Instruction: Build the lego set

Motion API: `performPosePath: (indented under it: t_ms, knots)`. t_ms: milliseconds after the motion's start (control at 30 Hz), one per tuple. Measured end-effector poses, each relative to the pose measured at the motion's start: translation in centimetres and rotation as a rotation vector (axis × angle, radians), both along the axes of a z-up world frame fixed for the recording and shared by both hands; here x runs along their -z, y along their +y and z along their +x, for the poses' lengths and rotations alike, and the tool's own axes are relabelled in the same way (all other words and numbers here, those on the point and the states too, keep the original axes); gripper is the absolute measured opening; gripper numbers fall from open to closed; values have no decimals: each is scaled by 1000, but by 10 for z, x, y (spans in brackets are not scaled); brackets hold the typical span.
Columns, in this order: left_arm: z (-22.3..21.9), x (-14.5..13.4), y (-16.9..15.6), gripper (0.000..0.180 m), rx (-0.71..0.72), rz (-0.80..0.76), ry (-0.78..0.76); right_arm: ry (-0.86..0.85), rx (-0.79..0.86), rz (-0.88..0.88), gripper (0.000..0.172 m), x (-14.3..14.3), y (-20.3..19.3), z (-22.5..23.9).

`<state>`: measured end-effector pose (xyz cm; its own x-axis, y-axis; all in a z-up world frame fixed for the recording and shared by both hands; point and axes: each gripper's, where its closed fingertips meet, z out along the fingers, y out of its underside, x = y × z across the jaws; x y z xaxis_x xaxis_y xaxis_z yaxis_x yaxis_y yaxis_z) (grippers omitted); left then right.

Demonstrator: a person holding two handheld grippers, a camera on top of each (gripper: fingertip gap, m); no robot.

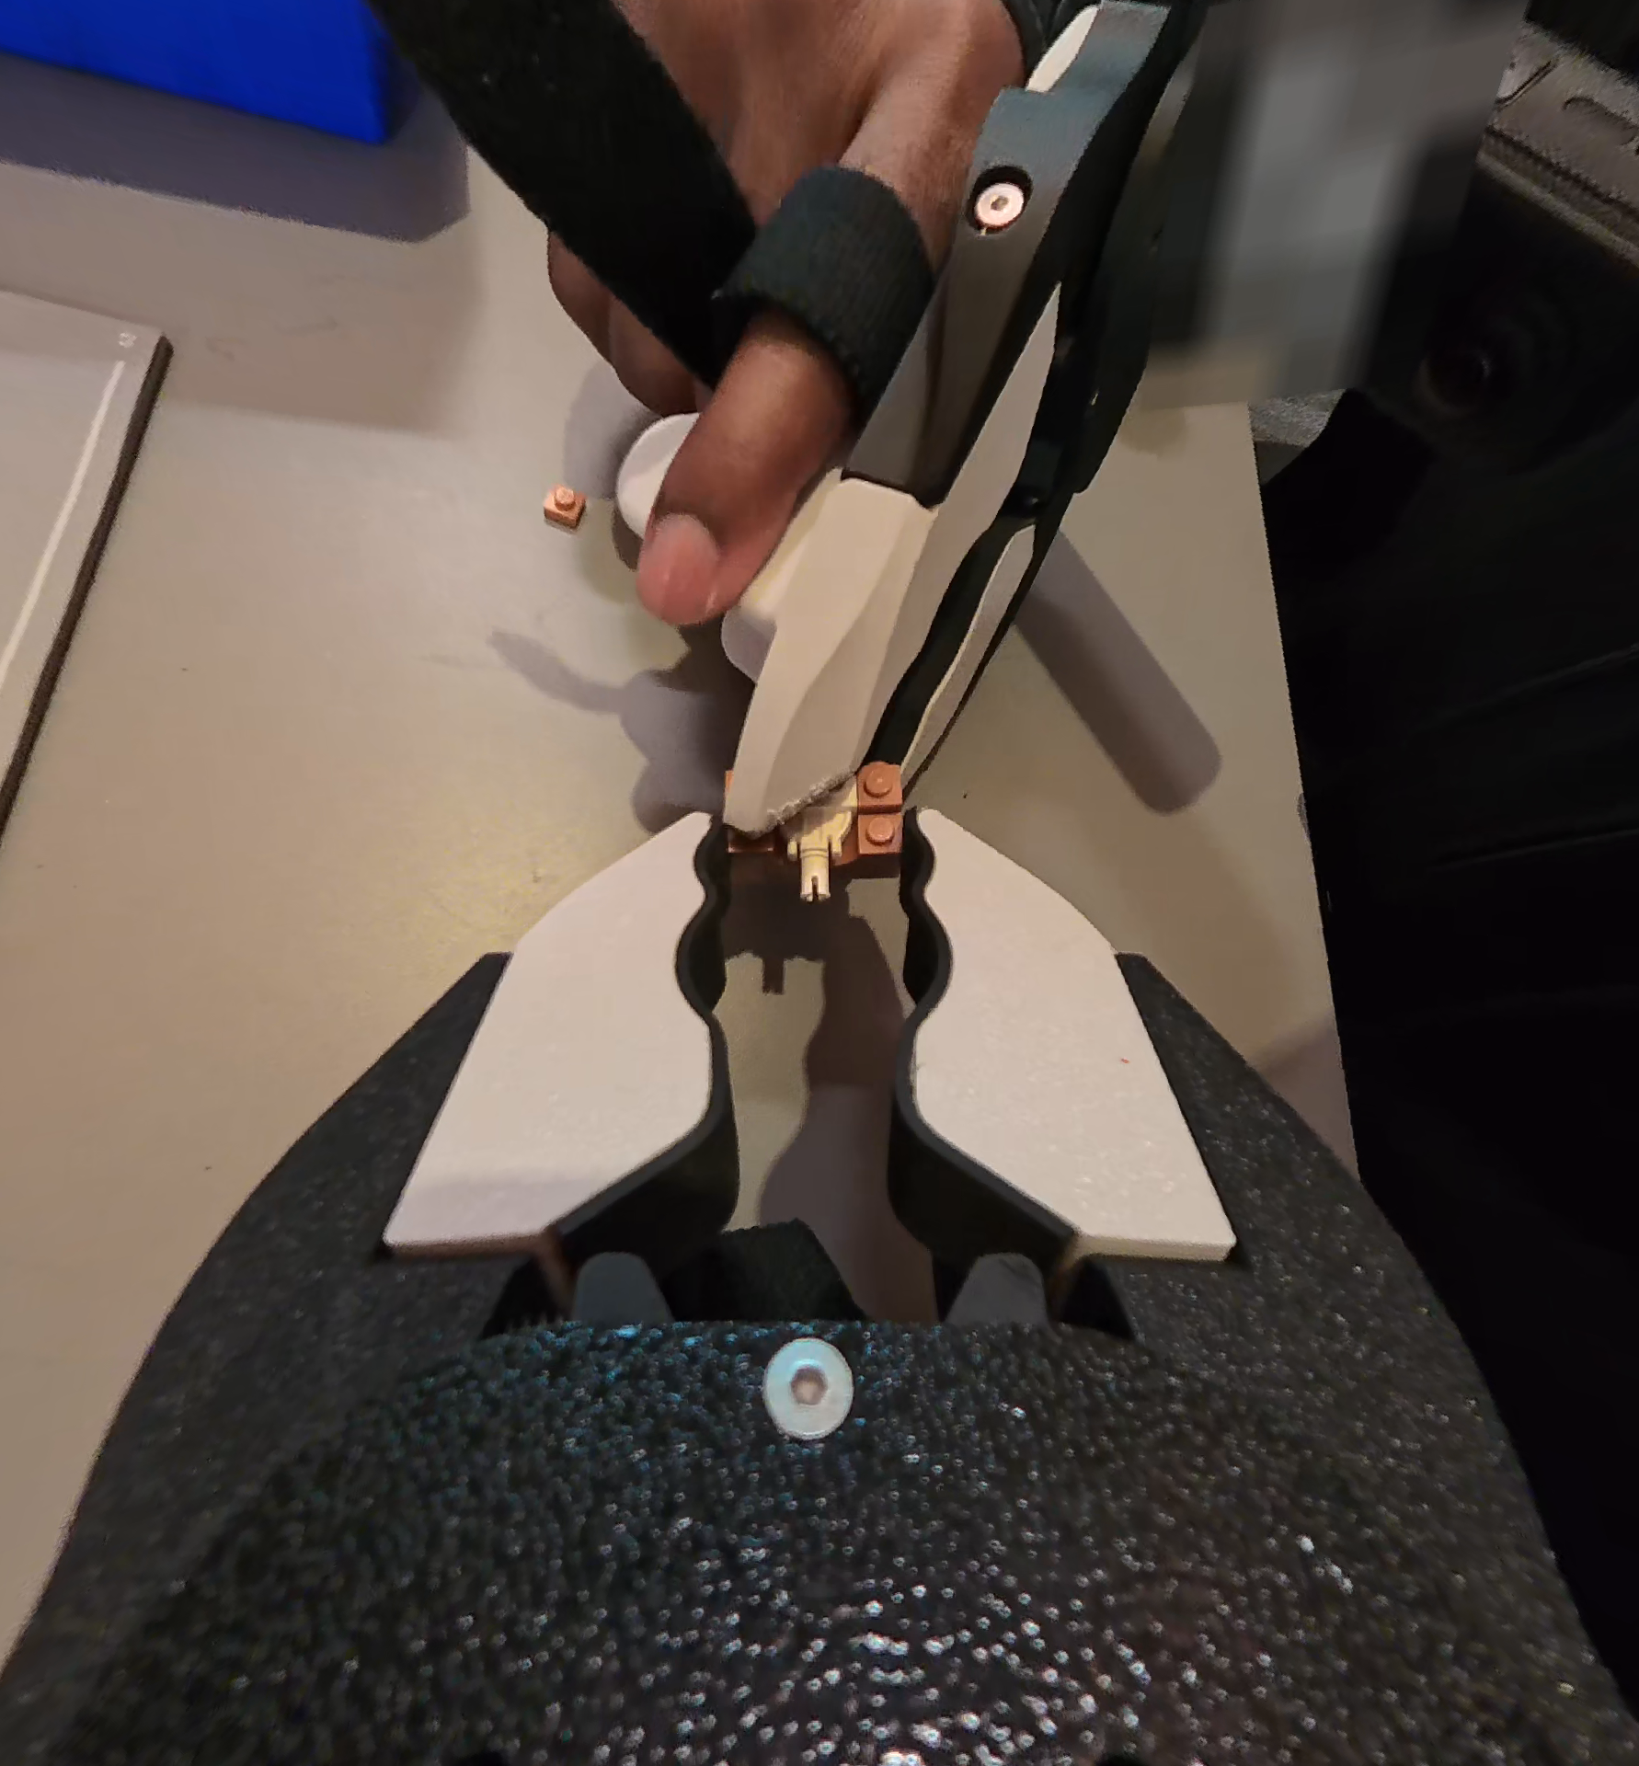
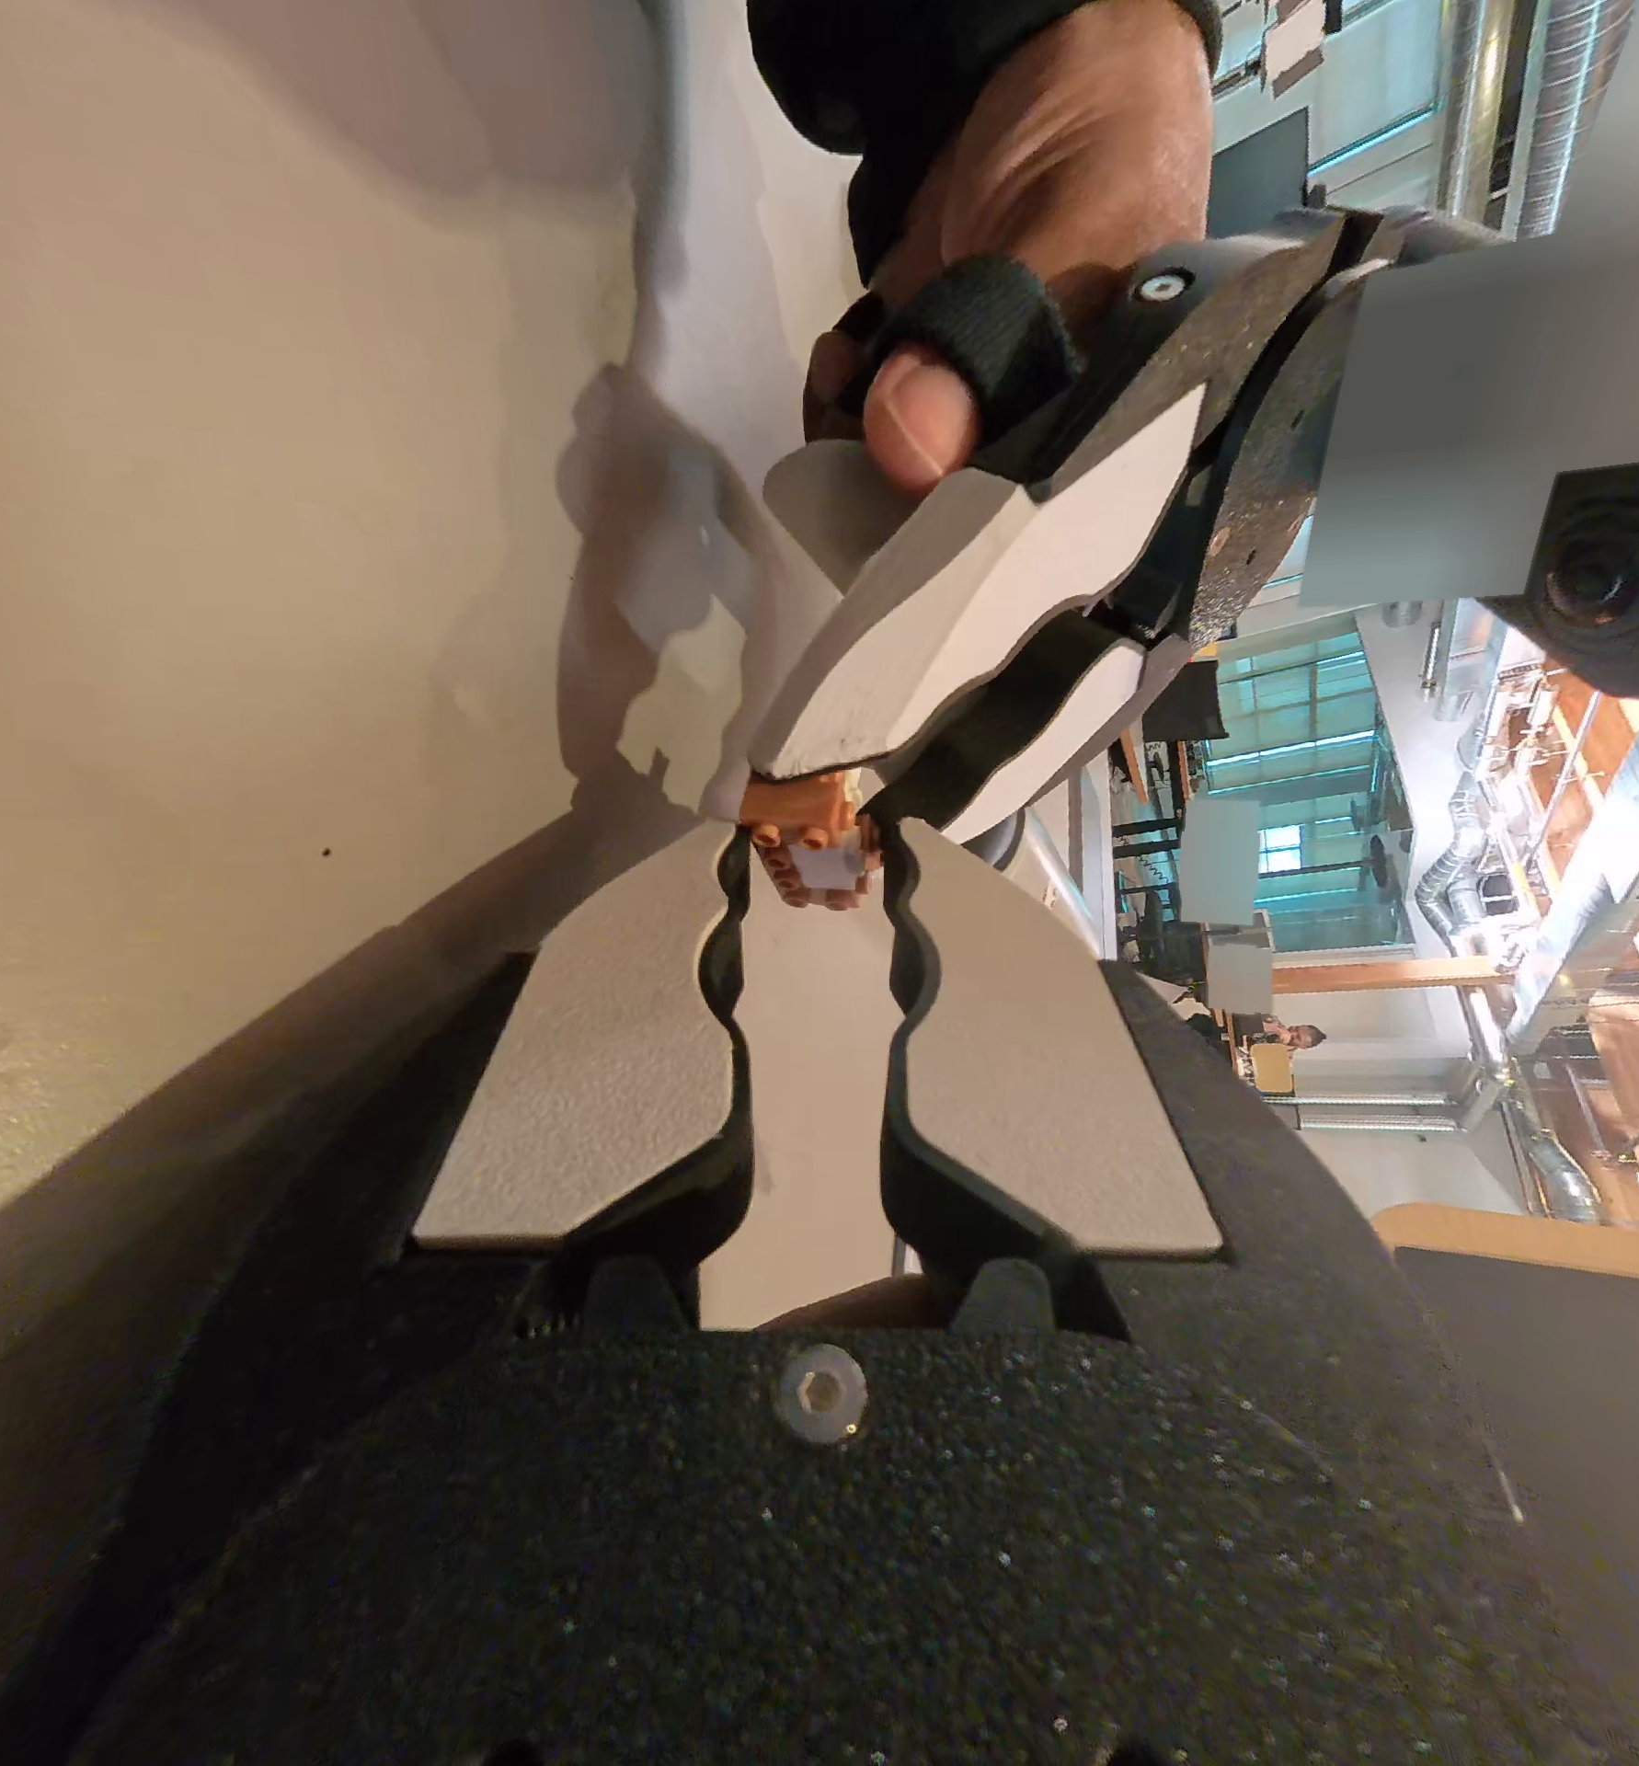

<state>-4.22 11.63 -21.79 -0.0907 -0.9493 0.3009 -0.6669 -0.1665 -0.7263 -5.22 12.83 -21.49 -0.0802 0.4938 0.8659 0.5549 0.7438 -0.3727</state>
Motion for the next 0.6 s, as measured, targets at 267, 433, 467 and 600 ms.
performPosePath:
  t_ms: [267, 433, 467, 600]
  knots:
    - [1, -5, -3, 34, 8, 0, -12, 11, -3, -42, 21, -5, -3, 0]
    - [1, -4, -3, 34, 10, 18, -8, 11, 6, -47, 20, -4, -3, 0]
    - [1, -5, -2, 34, 8, 19, -13, 17, 9, -43, 20, -4, -3, 0]
    - [2, -7, -2, 34, 0, 17, -20, 30, 25, 0, 20, -5, 0, 1]
